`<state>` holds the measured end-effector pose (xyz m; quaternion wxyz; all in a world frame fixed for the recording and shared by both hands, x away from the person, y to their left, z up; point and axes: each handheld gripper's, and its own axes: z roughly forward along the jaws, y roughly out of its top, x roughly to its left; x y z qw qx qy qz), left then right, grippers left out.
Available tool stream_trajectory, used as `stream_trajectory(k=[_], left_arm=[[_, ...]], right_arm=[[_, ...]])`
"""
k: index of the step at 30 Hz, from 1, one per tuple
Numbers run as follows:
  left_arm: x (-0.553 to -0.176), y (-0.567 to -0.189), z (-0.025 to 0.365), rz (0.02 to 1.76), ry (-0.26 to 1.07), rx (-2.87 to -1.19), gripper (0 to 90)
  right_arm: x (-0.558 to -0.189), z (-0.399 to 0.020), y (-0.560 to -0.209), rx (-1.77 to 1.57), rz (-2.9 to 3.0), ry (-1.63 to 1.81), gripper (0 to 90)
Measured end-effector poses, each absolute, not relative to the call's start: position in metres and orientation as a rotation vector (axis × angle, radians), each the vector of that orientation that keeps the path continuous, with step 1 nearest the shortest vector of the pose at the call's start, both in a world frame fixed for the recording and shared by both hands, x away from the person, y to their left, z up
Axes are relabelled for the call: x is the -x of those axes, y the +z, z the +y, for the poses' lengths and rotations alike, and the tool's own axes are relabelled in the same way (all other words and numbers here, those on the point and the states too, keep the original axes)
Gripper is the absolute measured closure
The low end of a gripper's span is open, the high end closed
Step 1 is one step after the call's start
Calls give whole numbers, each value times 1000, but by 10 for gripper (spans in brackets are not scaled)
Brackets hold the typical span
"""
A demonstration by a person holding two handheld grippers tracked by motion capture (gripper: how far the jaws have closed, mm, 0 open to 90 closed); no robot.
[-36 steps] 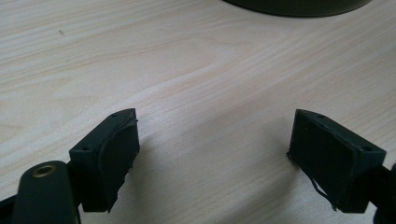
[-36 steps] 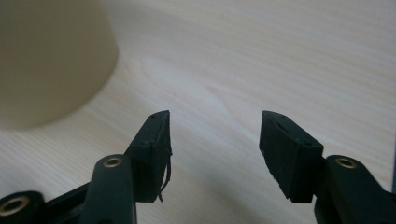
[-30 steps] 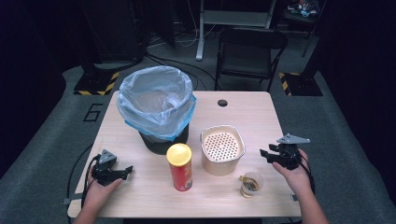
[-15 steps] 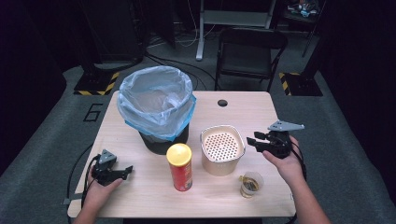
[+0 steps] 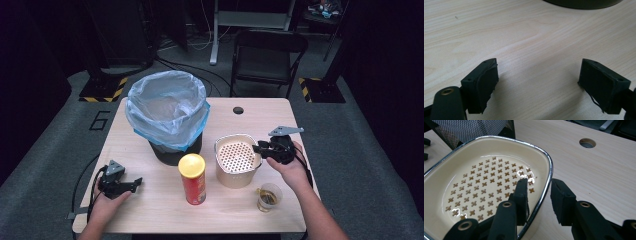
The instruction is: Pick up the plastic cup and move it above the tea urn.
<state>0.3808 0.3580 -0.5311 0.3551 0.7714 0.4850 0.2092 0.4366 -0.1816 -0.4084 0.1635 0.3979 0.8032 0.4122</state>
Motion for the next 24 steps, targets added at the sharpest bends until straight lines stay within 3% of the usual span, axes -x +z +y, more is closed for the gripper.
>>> stream_trajectory(k=[24], left_arm=[[-381,-531,358,1252,539,-1999,157]], right_arm=[[-418,-176,-413,-1039,2366,1171,747]])
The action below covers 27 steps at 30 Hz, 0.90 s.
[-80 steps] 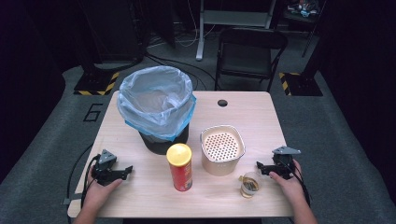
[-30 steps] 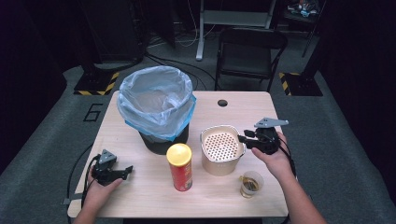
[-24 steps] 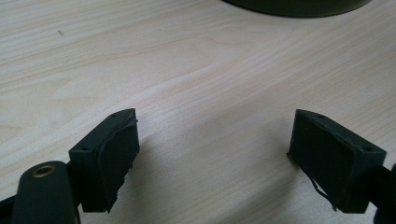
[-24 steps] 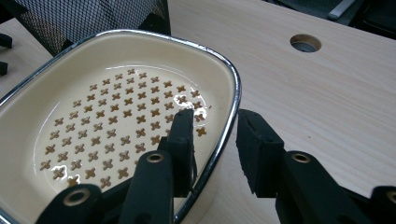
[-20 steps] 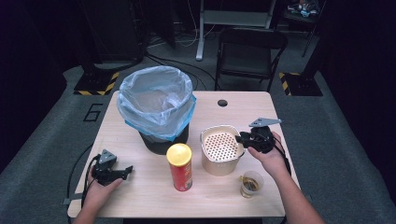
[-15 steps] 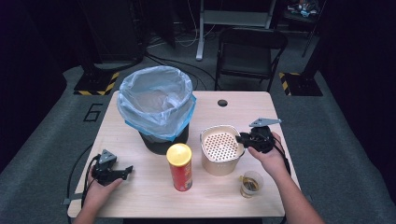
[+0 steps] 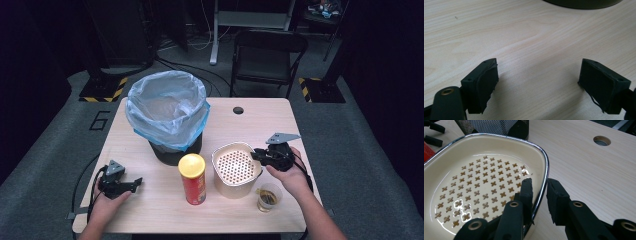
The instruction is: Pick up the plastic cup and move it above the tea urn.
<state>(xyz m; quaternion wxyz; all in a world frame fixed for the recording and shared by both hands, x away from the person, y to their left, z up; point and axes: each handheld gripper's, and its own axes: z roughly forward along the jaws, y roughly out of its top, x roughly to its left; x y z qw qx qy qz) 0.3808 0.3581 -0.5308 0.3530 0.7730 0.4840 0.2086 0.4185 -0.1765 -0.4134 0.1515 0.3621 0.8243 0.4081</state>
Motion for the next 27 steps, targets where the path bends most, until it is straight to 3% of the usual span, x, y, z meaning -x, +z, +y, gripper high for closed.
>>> stream_trajectory(k=[6,8,15,27], left_arm=[[-381,-531,358,1252,540,-2000,157],[-381,-531,358,1252,540,-2000,157],[-381,-531,358,1252,540,-2000,157],[-381,-531,357,1256,544,-1999,157]], right_arm=[[-414,-180,-415,-1034,2363,1199,732],[-411,-181,-414,-1028,2347,1221,615],[-382,-203,-404,-1030,2220,1298,404],[-331,-219,-431,-1031,2237,1288,291]])
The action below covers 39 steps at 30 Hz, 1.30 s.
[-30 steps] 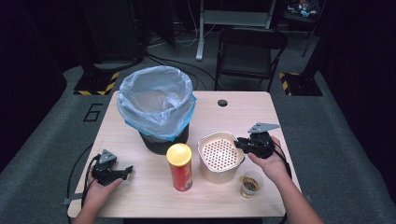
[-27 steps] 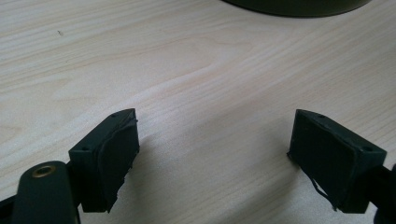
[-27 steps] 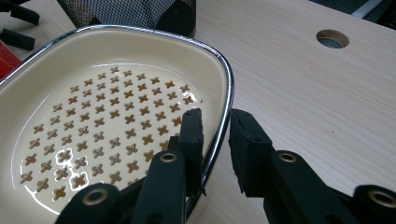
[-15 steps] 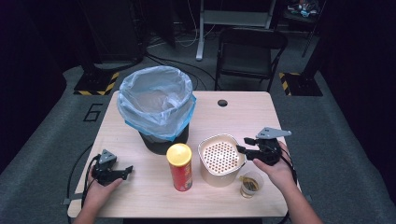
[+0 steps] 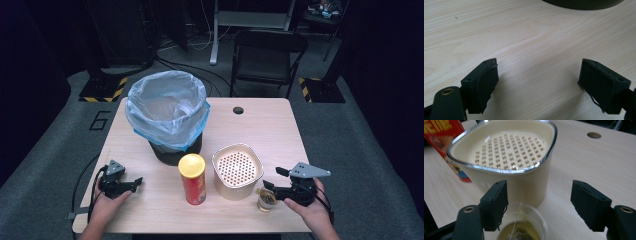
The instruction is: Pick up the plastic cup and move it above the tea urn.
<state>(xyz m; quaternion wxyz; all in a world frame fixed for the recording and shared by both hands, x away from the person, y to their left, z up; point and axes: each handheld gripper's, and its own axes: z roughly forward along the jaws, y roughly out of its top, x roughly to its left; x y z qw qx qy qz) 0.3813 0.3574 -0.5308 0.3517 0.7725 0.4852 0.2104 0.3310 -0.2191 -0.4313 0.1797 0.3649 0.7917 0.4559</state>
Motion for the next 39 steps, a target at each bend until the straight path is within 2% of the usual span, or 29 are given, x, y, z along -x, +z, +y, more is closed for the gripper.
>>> stream_trajectory(k=[9,15,29,39], left_arm=[[-381,-531,357,1255,544,-2001,157],[-382,-531,357,1255,544,-2001,156],[-382,-531,358,1253,547,-2004,156],[-382,-531,357,1257,546,-1994,157]], right_arm=[[-318,-214,-441,-1035,2257,1270,242],[-307,-207,-447,-1039,2271,1233,164],[-305,-201,-475,-1060,2306,1128,172],[-304,-197,-482,-1061,2283,1102,219]])
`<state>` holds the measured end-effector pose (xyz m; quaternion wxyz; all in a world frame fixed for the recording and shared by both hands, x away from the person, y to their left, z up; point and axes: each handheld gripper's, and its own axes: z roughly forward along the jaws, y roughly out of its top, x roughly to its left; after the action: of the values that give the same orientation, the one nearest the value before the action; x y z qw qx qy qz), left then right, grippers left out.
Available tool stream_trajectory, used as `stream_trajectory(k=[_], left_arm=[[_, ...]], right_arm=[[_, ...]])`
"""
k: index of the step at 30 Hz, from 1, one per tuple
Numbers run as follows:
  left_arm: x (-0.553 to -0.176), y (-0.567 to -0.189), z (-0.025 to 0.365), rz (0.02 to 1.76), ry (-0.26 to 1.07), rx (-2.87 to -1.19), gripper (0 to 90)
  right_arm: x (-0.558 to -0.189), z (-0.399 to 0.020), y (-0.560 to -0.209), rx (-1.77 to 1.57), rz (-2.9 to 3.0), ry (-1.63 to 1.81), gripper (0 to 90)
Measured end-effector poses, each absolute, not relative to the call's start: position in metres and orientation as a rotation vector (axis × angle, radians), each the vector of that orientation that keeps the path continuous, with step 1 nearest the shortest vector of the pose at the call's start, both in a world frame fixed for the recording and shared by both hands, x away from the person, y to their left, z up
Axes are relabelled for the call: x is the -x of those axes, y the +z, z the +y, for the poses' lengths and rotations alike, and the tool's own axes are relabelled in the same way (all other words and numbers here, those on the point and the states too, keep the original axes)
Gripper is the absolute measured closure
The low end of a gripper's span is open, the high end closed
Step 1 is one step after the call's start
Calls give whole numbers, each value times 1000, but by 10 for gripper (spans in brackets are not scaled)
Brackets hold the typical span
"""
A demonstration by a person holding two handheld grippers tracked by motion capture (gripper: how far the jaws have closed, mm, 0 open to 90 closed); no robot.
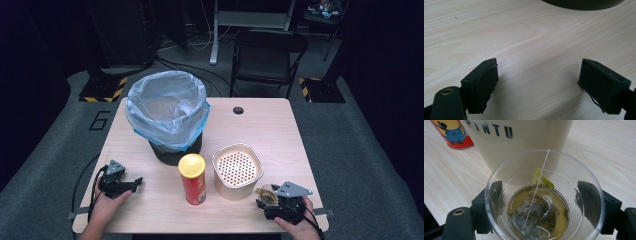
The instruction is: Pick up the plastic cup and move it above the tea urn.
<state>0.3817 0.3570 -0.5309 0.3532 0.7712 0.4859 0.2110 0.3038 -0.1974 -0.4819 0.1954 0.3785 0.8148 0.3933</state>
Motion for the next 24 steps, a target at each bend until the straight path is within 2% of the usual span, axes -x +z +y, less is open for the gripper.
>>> stream_trajectory(k=[24], left_arm=[[-382,-531,357,1254,546,-1999,156]], right_arm=[[-309,-208,-482,-1024,2292,1093,277]])
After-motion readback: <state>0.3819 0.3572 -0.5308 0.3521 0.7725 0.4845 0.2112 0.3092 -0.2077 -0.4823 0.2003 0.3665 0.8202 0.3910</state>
